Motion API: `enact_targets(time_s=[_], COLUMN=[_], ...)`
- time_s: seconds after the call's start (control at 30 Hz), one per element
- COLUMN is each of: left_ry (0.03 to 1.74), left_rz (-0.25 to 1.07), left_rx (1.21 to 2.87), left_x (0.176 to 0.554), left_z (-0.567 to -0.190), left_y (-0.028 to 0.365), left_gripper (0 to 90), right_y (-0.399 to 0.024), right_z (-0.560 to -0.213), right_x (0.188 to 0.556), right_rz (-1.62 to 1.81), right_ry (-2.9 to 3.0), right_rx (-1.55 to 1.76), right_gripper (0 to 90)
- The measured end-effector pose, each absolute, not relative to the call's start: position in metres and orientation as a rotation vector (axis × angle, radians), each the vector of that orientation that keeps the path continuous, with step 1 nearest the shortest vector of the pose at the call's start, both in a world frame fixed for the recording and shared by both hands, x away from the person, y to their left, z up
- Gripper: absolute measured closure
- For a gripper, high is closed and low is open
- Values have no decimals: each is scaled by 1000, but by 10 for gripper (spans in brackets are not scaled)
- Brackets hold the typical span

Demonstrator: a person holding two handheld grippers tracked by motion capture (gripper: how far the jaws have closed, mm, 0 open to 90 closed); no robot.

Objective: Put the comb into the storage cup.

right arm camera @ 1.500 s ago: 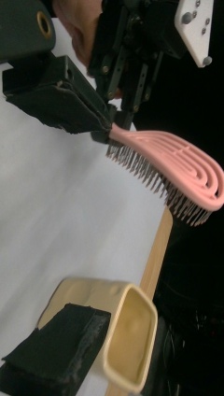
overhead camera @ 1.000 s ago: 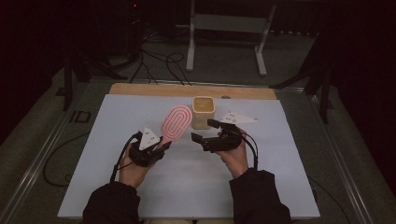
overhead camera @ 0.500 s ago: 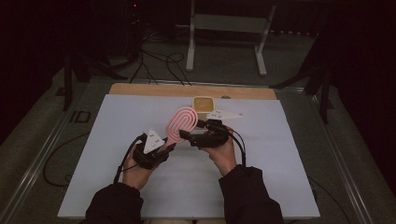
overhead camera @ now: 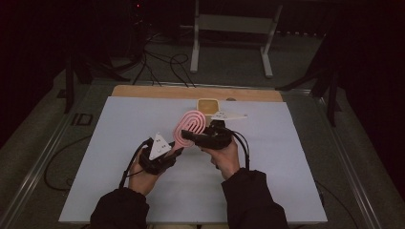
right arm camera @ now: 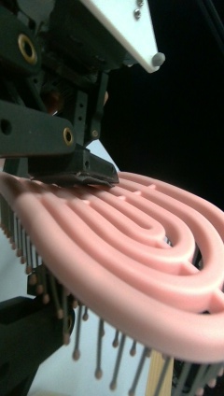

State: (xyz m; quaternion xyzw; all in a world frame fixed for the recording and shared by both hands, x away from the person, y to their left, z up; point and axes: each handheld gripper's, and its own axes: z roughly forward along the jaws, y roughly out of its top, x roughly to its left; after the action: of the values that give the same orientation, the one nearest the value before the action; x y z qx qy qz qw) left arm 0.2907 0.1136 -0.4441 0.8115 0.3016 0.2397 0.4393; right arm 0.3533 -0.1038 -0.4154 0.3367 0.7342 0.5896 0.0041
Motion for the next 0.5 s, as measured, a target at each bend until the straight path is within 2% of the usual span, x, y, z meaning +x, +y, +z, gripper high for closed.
enact_targets(time_s=[0.23, 0.5], left_ry=[761, 758], left_rz=[591, 599], left_rx=[2001, 2005], left_x=[291, 290], left_z=[-446, -444], left_y=[112, 112], left_gripper=[702, 699], right_y=[-103, -100], right_z=[-414, -411], right_x=[353, 351], right_rz=[1909, 1929], right_ry=[2322, 2324], right_rx=[1056, 1050], right_gripper=[617, 633])
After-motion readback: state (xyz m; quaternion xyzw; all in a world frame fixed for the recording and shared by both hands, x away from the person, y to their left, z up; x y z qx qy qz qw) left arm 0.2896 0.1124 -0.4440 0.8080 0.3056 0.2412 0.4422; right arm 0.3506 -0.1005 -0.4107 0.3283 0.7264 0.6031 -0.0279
